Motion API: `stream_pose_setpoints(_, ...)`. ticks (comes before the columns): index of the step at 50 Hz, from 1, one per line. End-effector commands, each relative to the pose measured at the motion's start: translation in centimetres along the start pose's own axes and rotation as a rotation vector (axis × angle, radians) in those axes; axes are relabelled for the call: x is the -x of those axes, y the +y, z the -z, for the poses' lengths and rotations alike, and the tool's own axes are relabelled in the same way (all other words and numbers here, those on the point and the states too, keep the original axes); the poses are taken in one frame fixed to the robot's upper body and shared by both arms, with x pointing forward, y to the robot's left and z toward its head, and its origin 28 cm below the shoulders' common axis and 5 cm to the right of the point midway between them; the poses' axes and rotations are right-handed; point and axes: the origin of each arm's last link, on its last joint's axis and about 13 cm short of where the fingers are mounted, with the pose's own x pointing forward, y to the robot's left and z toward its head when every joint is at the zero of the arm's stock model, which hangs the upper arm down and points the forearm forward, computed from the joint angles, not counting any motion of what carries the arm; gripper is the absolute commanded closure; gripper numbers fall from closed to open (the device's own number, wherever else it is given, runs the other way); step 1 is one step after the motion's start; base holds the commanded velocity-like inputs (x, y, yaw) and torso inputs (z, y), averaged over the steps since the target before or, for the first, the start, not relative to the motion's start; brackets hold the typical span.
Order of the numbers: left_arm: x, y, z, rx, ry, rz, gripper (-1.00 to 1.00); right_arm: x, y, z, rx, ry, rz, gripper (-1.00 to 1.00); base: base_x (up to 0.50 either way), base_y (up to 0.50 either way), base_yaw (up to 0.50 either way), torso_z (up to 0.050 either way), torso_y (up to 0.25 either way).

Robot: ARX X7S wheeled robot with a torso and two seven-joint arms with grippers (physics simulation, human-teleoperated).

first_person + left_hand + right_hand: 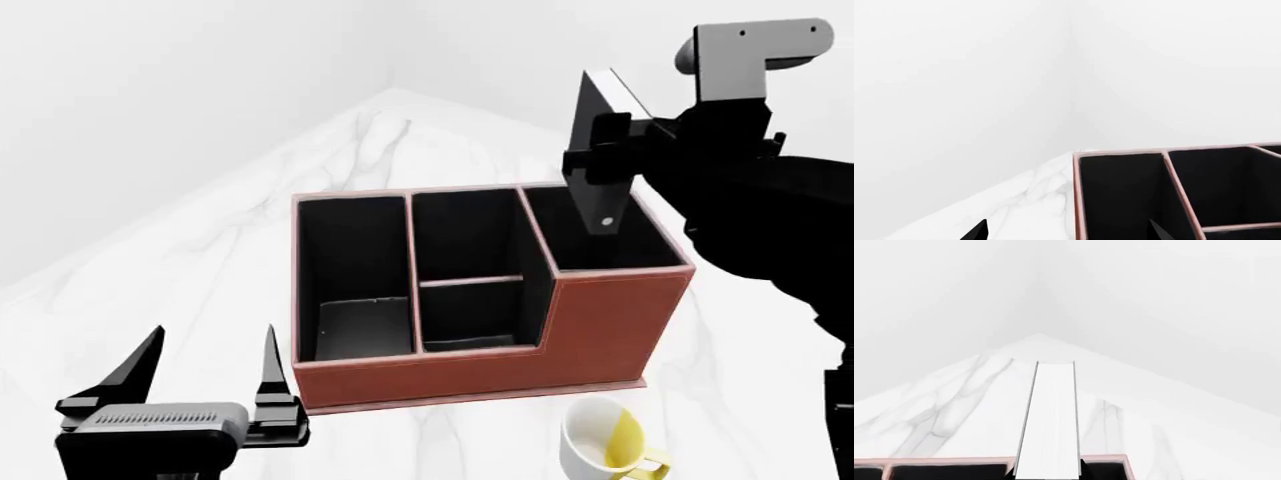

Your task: Pick up the book and place it in the right compartment of the caddy.

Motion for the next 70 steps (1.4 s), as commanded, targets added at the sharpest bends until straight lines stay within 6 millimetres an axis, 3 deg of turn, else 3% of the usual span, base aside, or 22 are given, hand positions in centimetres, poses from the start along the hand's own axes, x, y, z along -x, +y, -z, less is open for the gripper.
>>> stream_pose_setpoints(1, 0.0, 0.0, 0.0, -0.001, -0.001, 0.001, -1.0, -0.4, -0.5, -0.3, 0.009, -0.029, 0.039, 1.0, 0.0, 0.0, 0.0, 0.0, 0.0)
stream_pose_setpoints(70, 0.0, -0.1, 0.1, 0.0, 0.002, 0.007, -1.0, -1.3, -0.7, 3.3, -0.011, 0.041, 0.023, 1.0, 0.0, 0.0, 0.0, 0.0, 0.002)
